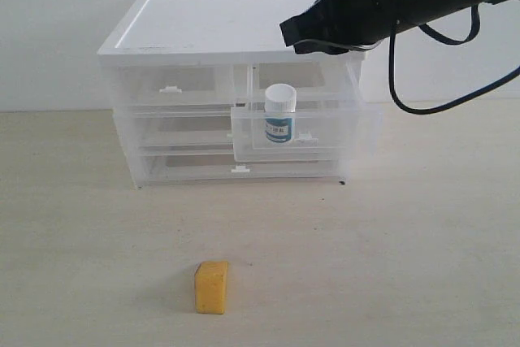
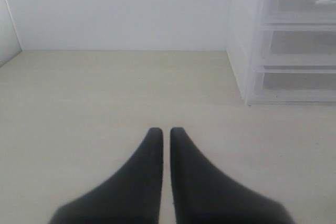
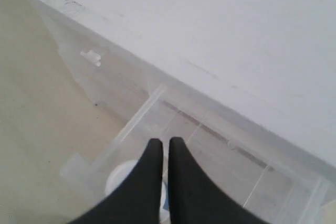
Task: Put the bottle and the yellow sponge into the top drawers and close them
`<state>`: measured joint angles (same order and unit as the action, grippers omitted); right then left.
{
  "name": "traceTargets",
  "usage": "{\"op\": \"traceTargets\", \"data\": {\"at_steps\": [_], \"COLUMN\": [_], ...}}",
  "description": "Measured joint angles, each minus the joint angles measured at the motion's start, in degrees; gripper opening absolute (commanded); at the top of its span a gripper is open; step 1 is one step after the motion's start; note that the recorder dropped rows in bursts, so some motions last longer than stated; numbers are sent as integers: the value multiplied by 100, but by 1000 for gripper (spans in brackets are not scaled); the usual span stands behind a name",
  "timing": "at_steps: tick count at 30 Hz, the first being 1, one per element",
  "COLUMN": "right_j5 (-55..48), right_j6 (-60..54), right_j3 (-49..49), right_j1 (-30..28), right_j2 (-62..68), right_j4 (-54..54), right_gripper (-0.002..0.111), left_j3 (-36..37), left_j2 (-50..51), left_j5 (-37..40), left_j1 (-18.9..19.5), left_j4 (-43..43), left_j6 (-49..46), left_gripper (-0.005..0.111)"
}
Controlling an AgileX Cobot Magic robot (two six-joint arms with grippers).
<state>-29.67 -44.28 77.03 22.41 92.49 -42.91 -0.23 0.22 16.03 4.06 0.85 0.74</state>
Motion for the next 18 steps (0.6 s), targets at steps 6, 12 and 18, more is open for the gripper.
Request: {"op": "traceTargets", "data": {"at_steps": [6, 12, 18], "right_j5": [-449, -620, -453], "right_j6": [64, -38, -109], "right_j3": [0, 0, 0], "right_j1": [25, 130, 156], "right_j2": [0, 13, 226], "right_j4": [25, 101, 135], "right_gripper": [0, 0, 0], "left_j3": [0, 0, 0], "left_j2": [0, 0, 0], "left_j5": [0, 0, 0], "left_j1": [0, 0, 0], "left_j4": [0, 0, 0], "left_j6": [0, 0, 0], "left_gripper": [4, 4, 4]}}
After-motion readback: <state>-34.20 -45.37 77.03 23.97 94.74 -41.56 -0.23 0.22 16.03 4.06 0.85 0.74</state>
